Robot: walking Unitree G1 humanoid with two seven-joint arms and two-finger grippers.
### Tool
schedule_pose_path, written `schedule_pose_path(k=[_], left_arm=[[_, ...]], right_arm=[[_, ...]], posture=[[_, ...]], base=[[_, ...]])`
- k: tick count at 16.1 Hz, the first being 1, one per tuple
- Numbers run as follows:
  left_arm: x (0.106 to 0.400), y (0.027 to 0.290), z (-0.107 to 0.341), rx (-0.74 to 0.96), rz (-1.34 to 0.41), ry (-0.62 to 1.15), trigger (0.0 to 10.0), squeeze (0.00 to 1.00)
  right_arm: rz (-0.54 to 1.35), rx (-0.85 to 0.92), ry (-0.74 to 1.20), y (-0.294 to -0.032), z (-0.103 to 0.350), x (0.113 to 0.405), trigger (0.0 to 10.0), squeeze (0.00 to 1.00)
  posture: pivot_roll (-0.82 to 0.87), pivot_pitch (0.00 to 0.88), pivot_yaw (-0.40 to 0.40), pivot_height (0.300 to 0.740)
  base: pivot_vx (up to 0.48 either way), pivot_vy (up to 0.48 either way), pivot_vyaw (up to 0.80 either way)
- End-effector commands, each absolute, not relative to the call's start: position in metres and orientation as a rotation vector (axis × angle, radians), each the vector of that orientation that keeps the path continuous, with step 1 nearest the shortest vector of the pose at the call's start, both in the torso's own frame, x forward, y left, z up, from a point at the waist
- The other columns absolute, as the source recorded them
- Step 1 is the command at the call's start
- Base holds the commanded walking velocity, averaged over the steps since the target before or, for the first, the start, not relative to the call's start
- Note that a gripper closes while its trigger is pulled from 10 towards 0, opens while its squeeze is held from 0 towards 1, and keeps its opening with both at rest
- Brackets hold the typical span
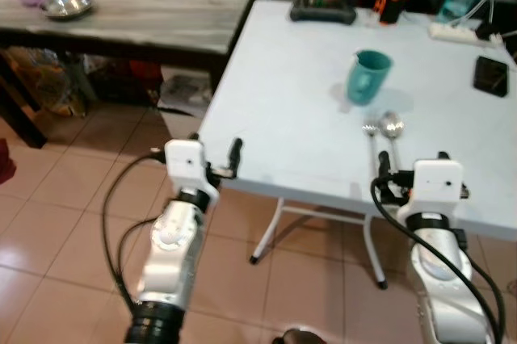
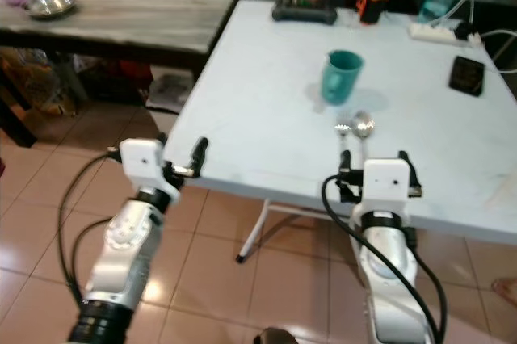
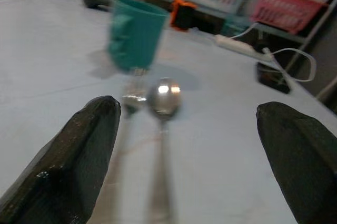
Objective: Setting the table
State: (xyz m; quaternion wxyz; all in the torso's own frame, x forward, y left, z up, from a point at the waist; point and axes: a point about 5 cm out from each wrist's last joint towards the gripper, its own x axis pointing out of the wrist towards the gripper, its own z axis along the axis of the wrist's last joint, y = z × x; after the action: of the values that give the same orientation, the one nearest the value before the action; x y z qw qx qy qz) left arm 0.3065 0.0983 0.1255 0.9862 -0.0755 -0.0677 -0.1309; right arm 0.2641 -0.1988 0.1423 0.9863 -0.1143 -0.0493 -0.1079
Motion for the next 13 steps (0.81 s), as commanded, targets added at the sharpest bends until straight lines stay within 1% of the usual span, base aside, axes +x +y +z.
schedule_pose_path(k=[1, 3, 5, 7, 10, 13], left_arm=[[0.3067, 0.1012, 0.1245, -0.148, -0.255, -0.125, 10.0, 0.0], [0.3061, 0.1003, 0.1244, -0.144, -0.258, -0.123, 10.0, 0.0], [0.3065, 0.1009, 0.1242, -0.15, -0.254, -0.126, 10.0, 0.0], [0.3097, 0.1021, 0.1238, -0.111, -0.237, -0.133, 10.0, 0.0], [0.314, 0.1032, 0.1261, -0.105, -0.231, -0.148, 10.0, 0.0], [0.3154, 0.0999, 0.1289, -0.125, -0.265, -0.156, 10.0, 0.0]], right_arm=[[-0.207, -0.225, -0.119, -0.1954, 0.1463, 0.2662, 10.0, 0.0], [-0.209, -0.224, -0.123, -0.1956, 0.1472, 0.2677, 10.0, 0.0], [-0.213, -0.222, -0.127, -0.1956, 0.148, 0.2686, 10.0, 0.0], [-0.216, -0.221, -0.132, -0.1959, 0.1498, 0.2694, 10.0, 0.0], [-0.22, -0.219, -0.136, -0.1965, 0.1508, 0.2706, 10.0, 0.0], [-0.215, -0.217, -0.137, -0.196, 0.1507, 0.2717, 10.0, 0.0]], posture=[[-0.3, 0.103, 0.007, 0.74], [-0.3, 0.105, 0.012, 0.74], [-0.3, 0.109, 0.014, 0.74], [-0.31, 0.108, 0.013, 0.74], [-0.31, 0.102, 0.013, 0.74], [-0.31, 0.102, 0.016, 0.74]], base=[[0.0, -0.45, 0.0], [0.0, -0.433, 0.0], [0.0, 0.0, 0.0], [0.0, 0.0, 0.0], [0.0, 0.0, 0.0], [0.0, 0.0, -0.71]])
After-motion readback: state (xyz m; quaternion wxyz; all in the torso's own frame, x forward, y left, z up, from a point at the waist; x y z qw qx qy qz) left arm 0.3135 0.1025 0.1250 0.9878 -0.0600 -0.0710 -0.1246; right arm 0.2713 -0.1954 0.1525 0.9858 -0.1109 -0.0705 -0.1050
